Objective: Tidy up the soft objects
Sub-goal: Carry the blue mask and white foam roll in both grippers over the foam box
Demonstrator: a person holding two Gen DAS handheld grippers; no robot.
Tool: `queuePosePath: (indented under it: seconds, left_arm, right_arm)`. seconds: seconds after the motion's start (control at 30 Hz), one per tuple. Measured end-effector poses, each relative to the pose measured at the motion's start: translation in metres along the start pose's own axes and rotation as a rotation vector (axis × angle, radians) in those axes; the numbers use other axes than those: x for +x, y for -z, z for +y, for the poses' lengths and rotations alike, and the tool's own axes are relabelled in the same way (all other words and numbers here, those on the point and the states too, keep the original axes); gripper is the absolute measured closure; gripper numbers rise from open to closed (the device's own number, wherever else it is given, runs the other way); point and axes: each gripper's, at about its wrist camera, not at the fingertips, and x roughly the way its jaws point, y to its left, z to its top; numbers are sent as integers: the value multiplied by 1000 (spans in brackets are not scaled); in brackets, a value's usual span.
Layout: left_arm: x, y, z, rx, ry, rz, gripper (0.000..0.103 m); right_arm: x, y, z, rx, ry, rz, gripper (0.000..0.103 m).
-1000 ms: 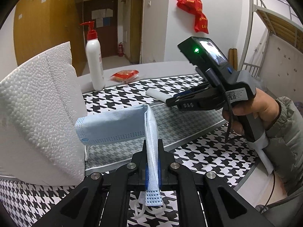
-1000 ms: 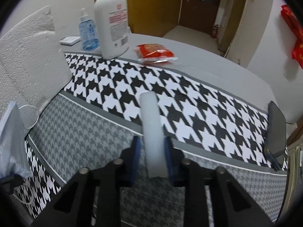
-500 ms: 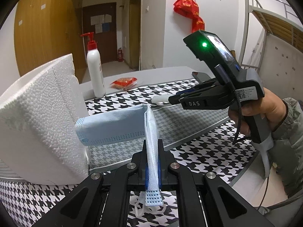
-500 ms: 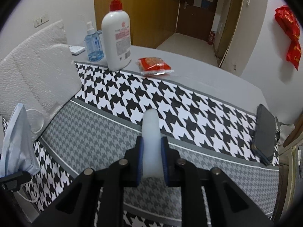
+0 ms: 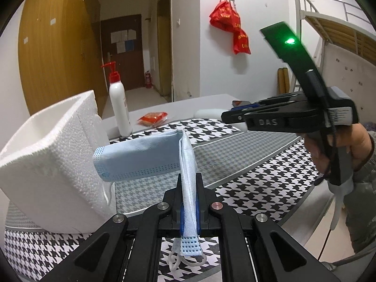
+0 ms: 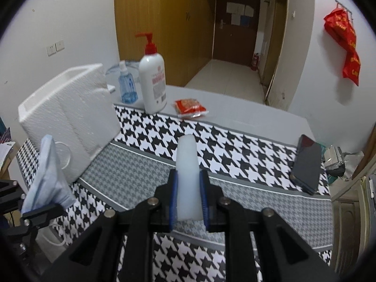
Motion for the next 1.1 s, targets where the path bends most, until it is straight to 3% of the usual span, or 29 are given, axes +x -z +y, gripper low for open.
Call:
queuePosePath:
  seconds: [0.43,1.1]
  left_arm:
    - [-34,-6,-7,36,3,-78,96]
    - [-98,-7,13,52,3,-228,96]
  right_arm:
    - [-66,13,8,62,7,-159,82]
    - [-139,35,55,100,34,-383,82]
